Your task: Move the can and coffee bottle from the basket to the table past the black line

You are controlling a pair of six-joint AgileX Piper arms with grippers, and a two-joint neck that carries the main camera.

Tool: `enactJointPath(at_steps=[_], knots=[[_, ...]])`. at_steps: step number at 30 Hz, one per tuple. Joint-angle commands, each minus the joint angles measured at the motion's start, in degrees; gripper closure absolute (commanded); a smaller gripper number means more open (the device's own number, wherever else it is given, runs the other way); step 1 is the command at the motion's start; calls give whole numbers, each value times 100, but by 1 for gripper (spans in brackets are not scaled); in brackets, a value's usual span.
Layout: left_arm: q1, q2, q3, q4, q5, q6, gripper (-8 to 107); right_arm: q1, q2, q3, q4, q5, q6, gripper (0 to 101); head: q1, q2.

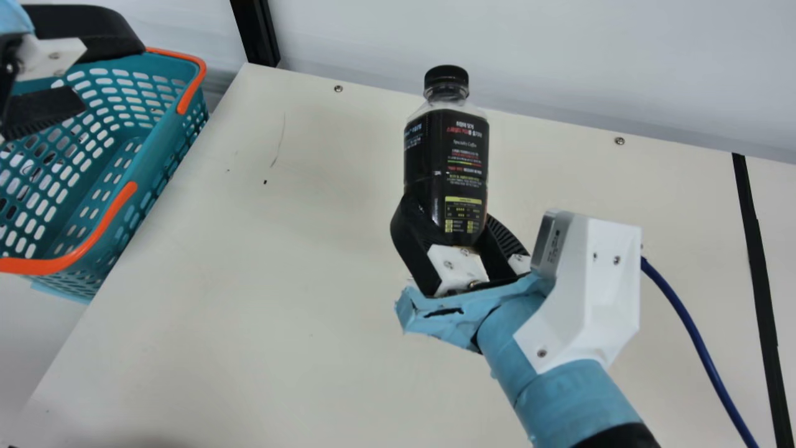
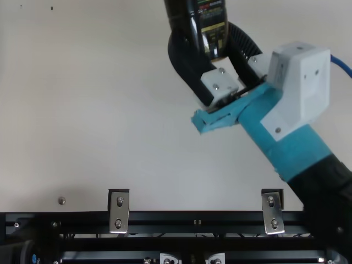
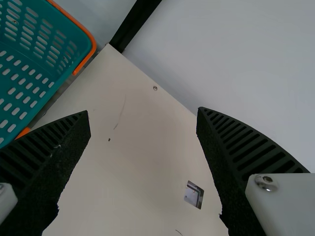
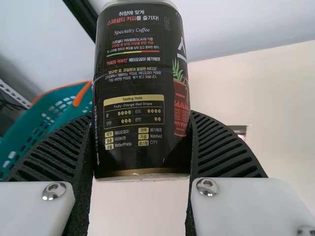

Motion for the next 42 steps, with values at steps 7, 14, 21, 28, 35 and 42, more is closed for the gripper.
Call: enactJointPath(at_steps=[7, 14, 21, 28, 35, 42], knots=[[0, 0, 0, 0, 0, 0, 9, -200, 386, -210, -124, 121, -112, 101, -20, -64], [0, 0, 0, 0, 0, 0, 9, -385, 834, -483, -103, 237, -399, 101, -20, -64], [0, 0, 0, 0, 0, 0, 9, -564, 1342, -828, 98, 284, -1045, 101, -20, -64], [0, 0, 0, 0, 0, 0, 9, -705, 1831, -1209, 394, 329, -1670, 101, -20, -64], [0, 0, 0, 0, 0, 0, 9, -820, 2262, -1552, 775, 331, -2336, 101, -20, -64], [0, 0, 0, 0, 0, 0, 9, -875, 2472, -1781, 1251, 268, -2902, 101, -20, -64]])
